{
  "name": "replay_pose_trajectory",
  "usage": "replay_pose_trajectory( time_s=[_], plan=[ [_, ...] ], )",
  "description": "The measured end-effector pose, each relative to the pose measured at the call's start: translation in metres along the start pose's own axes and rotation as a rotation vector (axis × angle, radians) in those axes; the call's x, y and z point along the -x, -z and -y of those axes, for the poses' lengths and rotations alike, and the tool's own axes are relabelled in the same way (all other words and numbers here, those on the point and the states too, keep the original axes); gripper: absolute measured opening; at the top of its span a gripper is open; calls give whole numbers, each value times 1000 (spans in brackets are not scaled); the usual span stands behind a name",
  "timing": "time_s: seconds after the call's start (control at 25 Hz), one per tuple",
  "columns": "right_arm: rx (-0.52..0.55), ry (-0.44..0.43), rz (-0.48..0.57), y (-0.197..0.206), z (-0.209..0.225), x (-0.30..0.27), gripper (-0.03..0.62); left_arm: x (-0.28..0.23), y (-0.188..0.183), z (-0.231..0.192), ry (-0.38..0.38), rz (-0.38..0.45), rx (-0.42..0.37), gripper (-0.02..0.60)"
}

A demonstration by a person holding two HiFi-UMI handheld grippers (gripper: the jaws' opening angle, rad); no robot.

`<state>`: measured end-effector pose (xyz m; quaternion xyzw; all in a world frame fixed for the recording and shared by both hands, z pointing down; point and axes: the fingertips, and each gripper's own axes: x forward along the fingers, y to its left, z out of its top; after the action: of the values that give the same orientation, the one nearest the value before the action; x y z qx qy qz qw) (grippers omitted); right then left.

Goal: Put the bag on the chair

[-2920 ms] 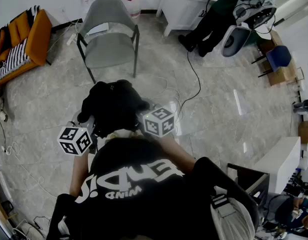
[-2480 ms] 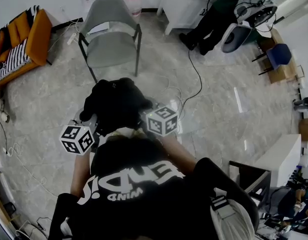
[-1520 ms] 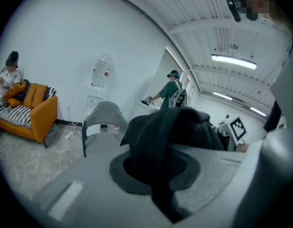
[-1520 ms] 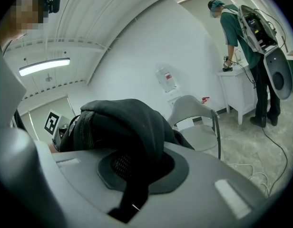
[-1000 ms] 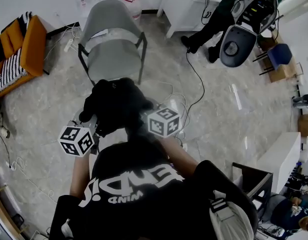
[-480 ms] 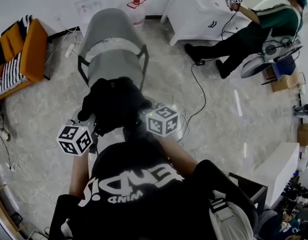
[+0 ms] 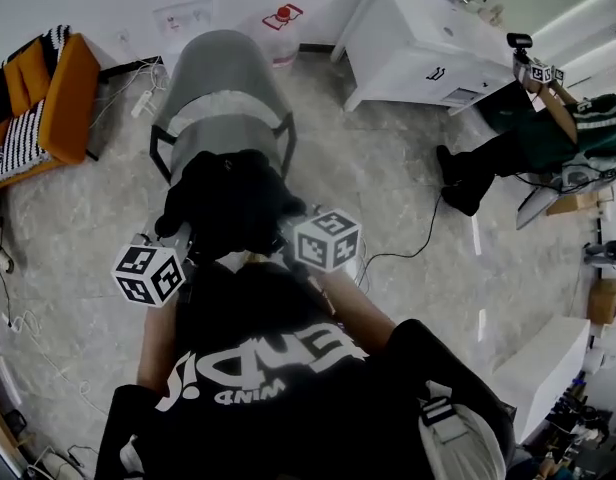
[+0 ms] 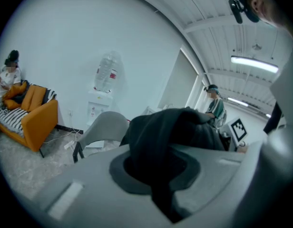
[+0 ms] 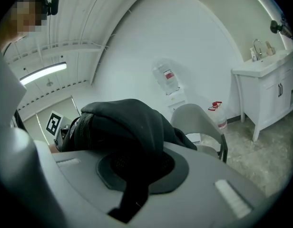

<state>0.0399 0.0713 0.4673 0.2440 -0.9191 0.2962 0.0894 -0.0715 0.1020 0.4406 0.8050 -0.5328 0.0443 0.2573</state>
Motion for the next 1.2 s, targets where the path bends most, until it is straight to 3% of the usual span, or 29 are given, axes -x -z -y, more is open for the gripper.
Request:
replay_pose_trajectory(
  time_s=[0.56,1.2],
  plan=[
    [-21,12,-3,-34,56,-31,34,-62,-24,-22,8,-31,22,31],
    [-79,44,-16,-91,113,-126,34,-144,-81,-111,60,-97,29,31]
  ],
)
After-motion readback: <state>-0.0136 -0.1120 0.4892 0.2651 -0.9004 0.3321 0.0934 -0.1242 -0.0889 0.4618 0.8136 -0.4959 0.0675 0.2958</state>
